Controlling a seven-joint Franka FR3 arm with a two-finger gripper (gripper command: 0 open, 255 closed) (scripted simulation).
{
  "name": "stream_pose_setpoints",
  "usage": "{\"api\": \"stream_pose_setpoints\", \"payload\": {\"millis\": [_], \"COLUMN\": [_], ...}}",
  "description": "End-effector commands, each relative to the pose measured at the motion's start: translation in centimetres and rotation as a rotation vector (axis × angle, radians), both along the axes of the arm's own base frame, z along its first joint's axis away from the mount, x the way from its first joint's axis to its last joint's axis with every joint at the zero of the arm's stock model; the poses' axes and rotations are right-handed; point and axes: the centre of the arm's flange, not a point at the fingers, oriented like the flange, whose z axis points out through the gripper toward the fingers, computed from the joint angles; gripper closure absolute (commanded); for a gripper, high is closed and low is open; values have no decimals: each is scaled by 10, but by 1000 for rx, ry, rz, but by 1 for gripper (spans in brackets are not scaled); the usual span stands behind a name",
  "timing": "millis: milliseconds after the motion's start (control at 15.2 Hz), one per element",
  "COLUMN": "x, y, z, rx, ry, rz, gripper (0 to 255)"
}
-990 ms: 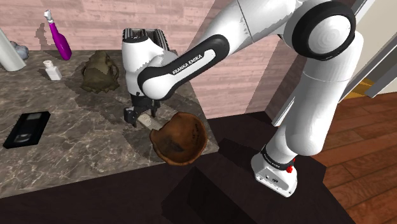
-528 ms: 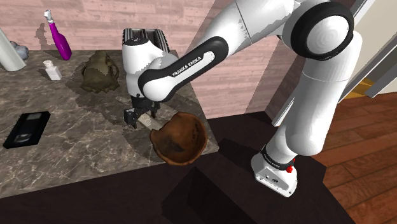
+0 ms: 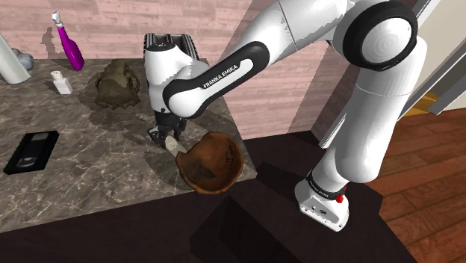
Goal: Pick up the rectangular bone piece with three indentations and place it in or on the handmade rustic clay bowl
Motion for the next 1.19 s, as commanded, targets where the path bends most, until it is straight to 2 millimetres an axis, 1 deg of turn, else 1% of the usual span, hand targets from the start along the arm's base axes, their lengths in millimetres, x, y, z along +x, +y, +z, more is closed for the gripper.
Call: {"api": "stream_pose_setpoints", "payload": {"millis": [0,132,1122], "x": [-3,-1,-1], "y": [3,4,4], "z": [-3,-4,75], "rx": [1,1,1], "ry": [6,6,6], "rz": [6,6,6], "gripper": [255,255,255]}}
